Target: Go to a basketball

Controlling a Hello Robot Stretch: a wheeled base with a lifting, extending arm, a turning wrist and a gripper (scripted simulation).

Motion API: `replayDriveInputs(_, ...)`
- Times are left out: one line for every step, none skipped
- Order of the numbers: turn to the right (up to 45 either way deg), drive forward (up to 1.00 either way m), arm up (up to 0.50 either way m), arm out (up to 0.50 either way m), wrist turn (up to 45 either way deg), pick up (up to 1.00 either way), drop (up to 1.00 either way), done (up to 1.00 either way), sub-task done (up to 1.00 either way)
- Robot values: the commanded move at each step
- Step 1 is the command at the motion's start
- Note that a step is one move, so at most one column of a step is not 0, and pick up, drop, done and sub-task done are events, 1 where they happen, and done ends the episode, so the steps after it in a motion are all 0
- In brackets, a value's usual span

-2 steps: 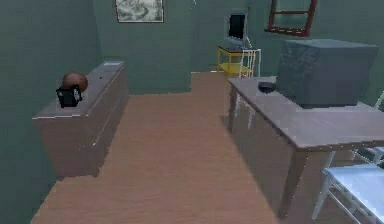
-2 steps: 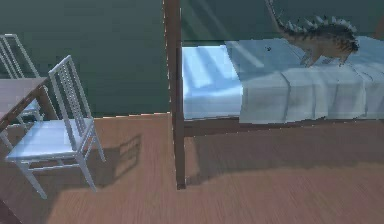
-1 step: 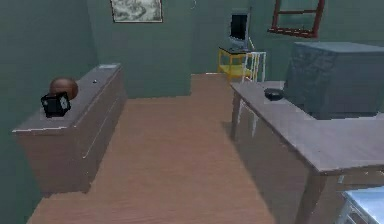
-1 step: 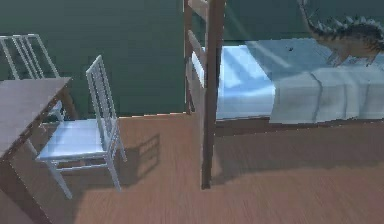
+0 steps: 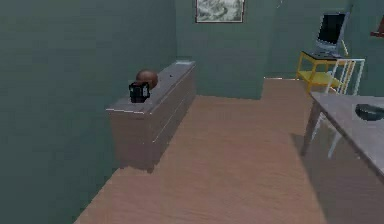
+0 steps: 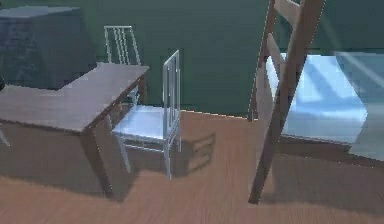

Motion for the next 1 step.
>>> replayDriveInputs(0.0, 1.0, 0.0, 0.0, 0.0, 0.0, 0.0, 0.0, 0.0)
